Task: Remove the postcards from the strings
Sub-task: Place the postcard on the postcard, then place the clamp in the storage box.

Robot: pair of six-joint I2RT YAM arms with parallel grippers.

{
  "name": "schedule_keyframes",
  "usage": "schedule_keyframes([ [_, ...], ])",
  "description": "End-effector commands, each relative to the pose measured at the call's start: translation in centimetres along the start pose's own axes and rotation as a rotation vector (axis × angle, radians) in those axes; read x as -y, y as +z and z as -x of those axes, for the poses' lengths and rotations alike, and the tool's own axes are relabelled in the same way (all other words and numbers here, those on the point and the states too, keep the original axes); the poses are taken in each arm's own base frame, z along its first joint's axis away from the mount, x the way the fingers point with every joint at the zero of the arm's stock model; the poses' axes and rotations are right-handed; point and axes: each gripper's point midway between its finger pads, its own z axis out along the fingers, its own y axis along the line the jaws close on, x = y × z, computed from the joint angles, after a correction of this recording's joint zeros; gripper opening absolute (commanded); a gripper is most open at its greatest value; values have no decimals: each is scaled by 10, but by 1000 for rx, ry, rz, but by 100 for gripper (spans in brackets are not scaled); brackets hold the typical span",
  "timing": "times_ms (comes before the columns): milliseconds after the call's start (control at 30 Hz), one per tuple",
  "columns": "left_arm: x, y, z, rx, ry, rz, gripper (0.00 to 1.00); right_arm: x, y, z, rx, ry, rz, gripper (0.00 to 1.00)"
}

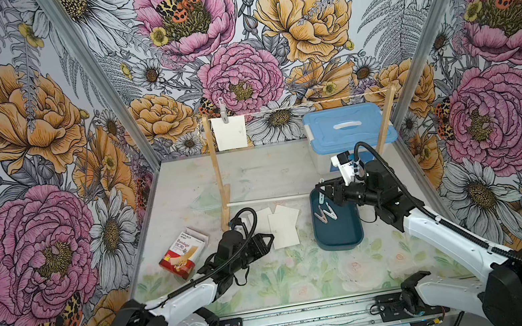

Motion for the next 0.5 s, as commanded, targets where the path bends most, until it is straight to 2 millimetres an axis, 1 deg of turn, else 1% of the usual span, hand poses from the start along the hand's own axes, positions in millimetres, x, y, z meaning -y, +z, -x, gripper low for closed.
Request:
schedule_keyframes([
  [0,-24,-22,4,9,106,180,62,19,-3,-7,9,21,-92,20],
  [100,-13,-37,20,75,143,167,65,42,0,-27,-35,62,-179,20],
  [233,4,-50,40,139,183,136,67,63,6,-54,-90,115,-247,21],
  [367,18,-53,53,157,243,98,66,84,10,-81,-157,160,-324,23],
  [467,25,-56,65,184,263,95,66,92,15,-100,-206,175,-359,24],
])
